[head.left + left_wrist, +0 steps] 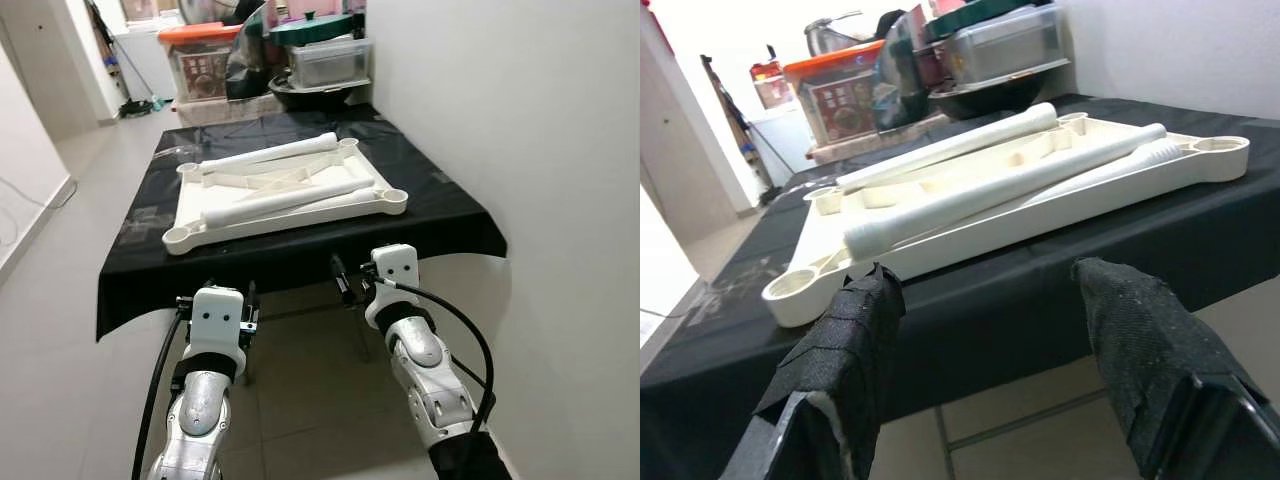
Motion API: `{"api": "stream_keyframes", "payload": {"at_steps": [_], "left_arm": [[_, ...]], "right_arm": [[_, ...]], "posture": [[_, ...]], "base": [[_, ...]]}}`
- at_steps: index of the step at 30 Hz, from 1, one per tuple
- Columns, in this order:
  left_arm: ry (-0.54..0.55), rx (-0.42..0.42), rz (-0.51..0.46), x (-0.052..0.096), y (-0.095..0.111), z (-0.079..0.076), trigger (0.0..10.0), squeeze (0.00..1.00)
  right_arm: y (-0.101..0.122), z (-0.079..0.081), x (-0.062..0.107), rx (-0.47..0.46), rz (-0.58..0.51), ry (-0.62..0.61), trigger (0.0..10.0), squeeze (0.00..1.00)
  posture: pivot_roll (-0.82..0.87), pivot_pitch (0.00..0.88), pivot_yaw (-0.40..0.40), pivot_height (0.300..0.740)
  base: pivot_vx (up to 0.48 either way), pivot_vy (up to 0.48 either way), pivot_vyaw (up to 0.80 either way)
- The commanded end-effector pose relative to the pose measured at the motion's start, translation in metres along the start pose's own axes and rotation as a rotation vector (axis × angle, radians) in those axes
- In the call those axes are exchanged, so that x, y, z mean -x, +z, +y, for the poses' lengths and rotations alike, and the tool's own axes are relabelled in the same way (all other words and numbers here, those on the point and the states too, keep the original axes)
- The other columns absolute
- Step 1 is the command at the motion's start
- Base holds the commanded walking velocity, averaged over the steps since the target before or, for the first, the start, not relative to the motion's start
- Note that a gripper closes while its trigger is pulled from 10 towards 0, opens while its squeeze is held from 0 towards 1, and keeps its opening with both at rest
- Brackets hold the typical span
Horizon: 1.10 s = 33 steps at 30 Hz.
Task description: Building children table
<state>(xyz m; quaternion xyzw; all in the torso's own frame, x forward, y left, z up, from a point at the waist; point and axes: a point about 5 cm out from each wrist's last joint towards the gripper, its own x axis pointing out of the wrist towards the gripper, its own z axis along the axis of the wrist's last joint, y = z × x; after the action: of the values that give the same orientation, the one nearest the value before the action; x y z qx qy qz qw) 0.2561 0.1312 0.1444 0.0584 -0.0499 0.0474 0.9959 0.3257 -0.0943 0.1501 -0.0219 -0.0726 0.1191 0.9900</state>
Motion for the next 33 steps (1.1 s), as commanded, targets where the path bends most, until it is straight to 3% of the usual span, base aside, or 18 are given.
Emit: {"api": "stream_keyframes", "payload": {"at_steps": [1,33], "left_arm": [[0.003,-0.008,0.009,0.000,-0.003,0.001,10.0,0.00],[0.033,-0.020,-0.015,-0.005,0.006,0.011,10.0,0.00]], "right_arm": [[0.000,0.003,-0.001,-0.021,-0.005,0.010,10.0,0.00],[0.007,0.012,-0.006,-0.045,-0.036,0.050,10.0,0.00]], "posture": [[-0.10,0.000,0.061,0.740],[-0.06,0.000,0.049,0.740]], "base": [[0.247,0.000,0.00],[0.251,0.000,0.03]]}}
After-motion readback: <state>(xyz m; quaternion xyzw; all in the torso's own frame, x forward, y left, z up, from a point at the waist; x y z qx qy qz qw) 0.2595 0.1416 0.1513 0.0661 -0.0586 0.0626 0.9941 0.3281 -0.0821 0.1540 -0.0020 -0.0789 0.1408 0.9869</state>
